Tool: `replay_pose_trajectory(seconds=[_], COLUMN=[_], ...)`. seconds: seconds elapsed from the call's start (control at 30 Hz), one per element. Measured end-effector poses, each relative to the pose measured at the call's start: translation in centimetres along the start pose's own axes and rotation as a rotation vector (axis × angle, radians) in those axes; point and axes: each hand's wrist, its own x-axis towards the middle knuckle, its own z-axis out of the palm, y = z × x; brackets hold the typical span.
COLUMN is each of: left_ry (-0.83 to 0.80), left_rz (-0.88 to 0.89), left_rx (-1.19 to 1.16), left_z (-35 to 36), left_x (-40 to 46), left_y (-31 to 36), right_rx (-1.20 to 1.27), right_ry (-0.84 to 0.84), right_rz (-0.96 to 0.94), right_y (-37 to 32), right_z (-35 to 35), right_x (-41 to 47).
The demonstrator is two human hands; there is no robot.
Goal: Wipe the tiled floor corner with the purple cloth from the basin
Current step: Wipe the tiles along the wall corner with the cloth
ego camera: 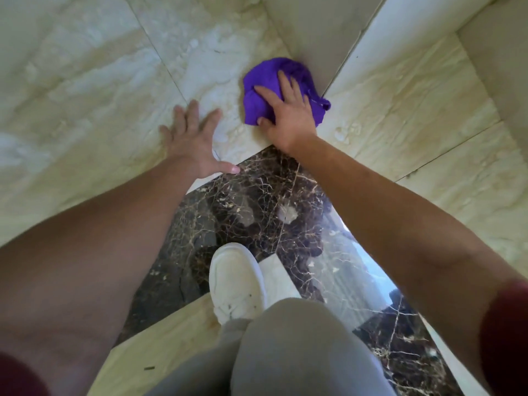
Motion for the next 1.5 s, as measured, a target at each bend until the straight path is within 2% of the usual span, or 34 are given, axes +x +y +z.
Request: replay_pose_trajectory(seconds=[0.23,0.43,0.6,0.77,0.93,1.13,1.5], left_ry=[0.154,0.129,0.105,0.164,0.153,0.398,0.476], left_rz=[0.031,0.058,0.084,-0.033,-0.013,0.029,-0.019], left_rx=[-0.062,-0.046,-0.023,0.001,0.008,-0.044,-0.065], left_z=[-0.6,-1.2,-1.3,-4.6,-5.9,-5.1,-7.3], left_x=[1.7,4.4,4.4,8.1,11.3,12.8,19.2], left_y=[-3.0,-6.2,-6.5,-9.6,-10.9,-13.5,-15.7], right_rx=[-0.014,-0.019,-0.061,-0.143,-0.191,-0.166,-0.156], right_ry=[-0.014,-0.018,-0.131,-0.120,-0.195,-0.096,-0.045], right_rz=[-0.011,-0.003,-0.011,-0.018,-0.030,-0.028,-0.024], right_y=[-1.3,-2.8,-4.5,-5.6,-7.0,-7.0,-10.6], right_z=[-0.7,-0.7,-2.4,-2.2,-3.3,-2.1,-1.8], right_x=[3.7,7.4,11.5,13.9,17.7,18.6,27.0])
